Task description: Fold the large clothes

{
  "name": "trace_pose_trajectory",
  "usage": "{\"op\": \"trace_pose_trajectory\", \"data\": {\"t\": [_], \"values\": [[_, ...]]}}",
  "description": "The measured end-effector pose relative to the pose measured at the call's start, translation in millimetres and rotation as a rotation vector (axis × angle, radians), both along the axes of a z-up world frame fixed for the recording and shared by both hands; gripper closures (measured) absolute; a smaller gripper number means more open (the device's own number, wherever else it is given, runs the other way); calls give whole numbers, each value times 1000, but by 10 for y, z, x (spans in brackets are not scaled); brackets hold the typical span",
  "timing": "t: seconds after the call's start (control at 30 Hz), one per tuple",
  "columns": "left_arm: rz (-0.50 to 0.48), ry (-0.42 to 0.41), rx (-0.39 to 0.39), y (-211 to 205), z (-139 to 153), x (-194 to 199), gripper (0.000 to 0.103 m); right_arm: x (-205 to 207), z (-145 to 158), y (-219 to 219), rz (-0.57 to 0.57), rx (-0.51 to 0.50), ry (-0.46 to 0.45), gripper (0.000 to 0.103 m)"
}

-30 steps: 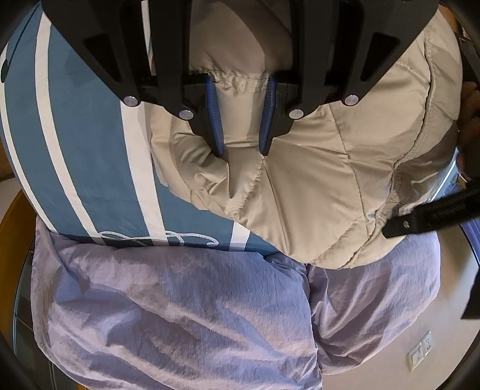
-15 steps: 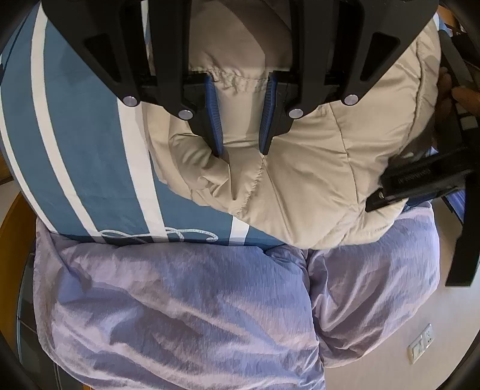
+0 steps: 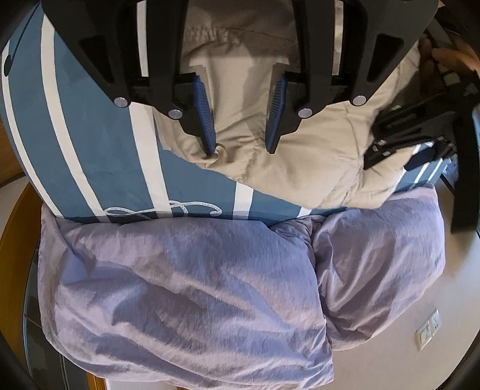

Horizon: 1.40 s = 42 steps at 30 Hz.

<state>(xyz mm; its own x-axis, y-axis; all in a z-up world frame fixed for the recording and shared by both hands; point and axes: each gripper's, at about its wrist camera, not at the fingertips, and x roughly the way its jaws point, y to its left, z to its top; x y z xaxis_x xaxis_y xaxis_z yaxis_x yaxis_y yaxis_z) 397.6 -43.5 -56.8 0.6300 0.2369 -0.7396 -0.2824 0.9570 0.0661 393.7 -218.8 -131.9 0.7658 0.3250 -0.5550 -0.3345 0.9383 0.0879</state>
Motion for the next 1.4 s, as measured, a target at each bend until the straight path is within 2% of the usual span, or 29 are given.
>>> {"op": "trace_pose_trajectory", "data": {"t": [0.4, 1.4], "values": [[-1, -11, -15, 2, -22, 19, 9, 41, -167, 13, 2, 2, -10, 66], [2, -18, -25, -11, -47, 59, 8, 68, -172, 17, 8, -3, -3, 65]]}}
